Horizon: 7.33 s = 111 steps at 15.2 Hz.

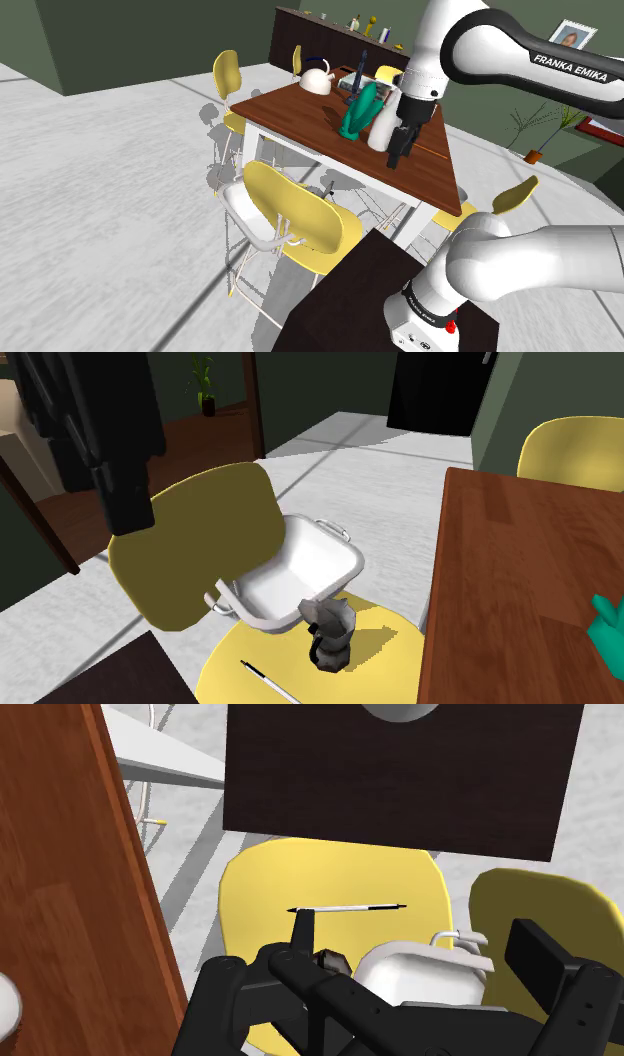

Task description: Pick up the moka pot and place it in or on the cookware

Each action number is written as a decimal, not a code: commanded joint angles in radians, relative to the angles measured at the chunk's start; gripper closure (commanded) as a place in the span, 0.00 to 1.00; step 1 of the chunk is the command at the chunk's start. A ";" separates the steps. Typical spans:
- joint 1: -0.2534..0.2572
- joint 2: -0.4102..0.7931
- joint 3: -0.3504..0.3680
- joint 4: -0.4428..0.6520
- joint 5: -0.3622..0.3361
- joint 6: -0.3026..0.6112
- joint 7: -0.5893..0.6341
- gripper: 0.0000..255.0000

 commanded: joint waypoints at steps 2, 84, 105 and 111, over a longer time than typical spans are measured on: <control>-0.001 0.004 -0.011 -0.027 -0.004 0.042 -0.011 0.00; 0.023 0.310 -0.190 0.035 0.012 0.472 -0.230 1.00; 0.154 0.463 0.041 0.226 0.114 0.439 0.078 1.00; 0.155 0.472 0.041 0.154 0.115 0.521 0.075 1.00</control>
